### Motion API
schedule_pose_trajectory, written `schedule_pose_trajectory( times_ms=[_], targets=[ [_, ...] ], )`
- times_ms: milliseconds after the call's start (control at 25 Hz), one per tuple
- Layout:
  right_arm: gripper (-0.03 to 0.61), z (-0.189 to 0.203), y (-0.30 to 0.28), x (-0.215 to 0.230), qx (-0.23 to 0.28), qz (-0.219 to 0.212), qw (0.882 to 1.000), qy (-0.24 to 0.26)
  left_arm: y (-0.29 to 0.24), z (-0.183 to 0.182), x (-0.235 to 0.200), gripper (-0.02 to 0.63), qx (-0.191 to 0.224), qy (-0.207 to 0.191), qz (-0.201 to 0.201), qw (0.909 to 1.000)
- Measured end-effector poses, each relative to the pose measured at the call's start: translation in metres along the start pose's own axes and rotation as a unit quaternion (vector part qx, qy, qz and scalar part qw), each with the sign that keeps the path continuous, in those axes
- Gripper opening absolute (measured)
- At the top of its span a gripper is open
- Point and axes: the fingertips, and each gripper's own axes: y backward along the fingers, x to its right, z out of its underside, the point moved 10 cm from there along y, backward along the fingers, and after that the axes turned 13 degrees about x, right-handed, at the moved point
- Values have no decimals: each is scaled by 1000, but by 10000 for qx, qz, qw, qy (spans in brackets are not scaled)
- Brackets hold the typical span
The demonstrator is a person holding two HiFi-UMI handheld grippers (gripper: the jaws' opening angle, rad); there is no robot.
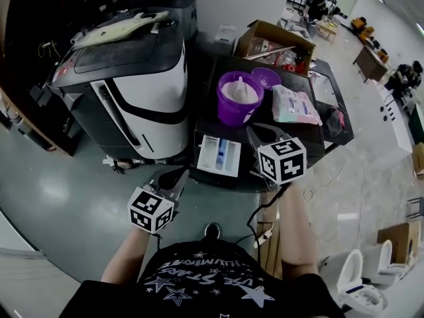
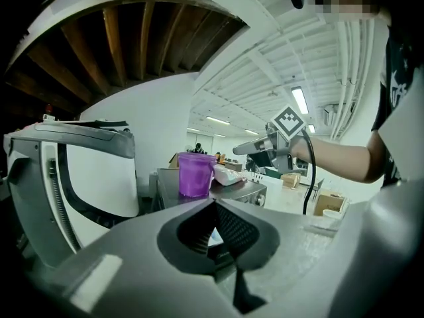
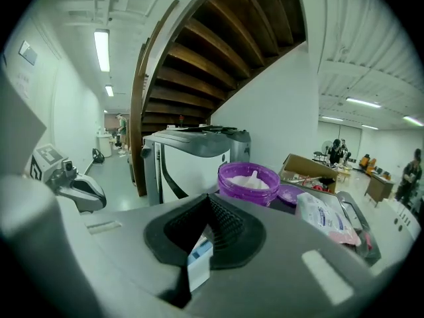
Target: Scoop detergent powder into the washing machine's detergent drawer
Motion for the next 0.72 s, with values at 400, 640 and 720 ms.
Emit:
schedule_pose_trajectory(
  times_ms=[400, 640, 720],
  targets=[
    [28, 22, 39, -41, 358, 404, 9983, -227, 40, 5, 13, 2, 141, 13, -77, 9999],
    [28, 37, 61, -73, 620, 510, 9964, -262, 73, 17, 26, 0, 42, 42, -198, 9998],
    [28, 41, 70, -84, 720, 550, 9956, -241, 84, 21, 31, 0, 13, 39, -243, 9997]
  ],
)
